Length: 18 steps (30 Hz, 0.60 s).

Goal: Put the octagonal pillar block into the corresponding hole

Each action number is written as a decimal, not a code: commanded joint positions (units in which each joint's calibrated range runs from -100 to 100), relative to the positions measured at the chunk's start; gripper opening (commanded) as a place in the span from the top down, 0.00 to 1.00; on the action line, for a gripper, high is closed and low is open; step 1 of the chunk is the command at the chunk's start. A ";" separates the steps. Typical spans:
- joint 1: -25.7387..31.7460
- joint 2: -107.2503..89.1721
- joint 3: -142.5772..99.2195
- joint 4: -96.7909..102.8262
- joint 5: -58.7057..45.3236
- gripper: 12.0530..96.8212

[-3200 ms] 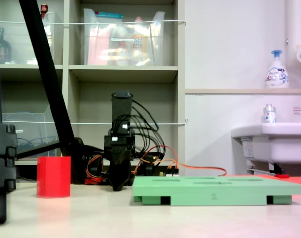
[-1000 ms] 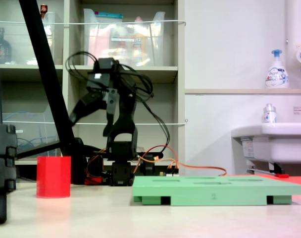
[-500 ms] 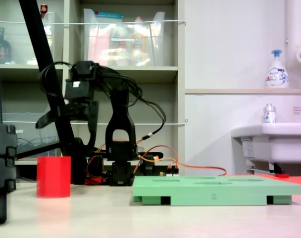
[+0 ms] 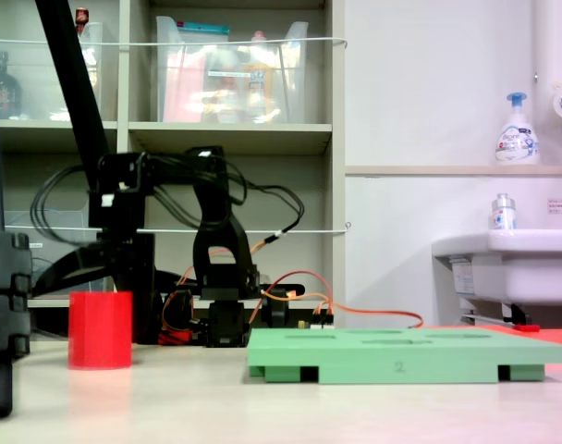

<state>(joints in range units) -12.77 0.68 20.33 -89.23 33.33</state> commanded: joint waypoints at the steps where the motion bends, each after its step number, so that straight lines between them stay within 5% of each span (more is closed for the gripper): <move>1: -0.44 0.71 4.29 -2.39 -0.98 0.12; 7: -0.63 5.60 5.79 -2.39 -1.22 0.14; 18: -1.27 5.60 5.49 -7.30 -1.22 0.60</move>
<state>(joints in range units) -13.55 6.16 24.74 -94.81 32.50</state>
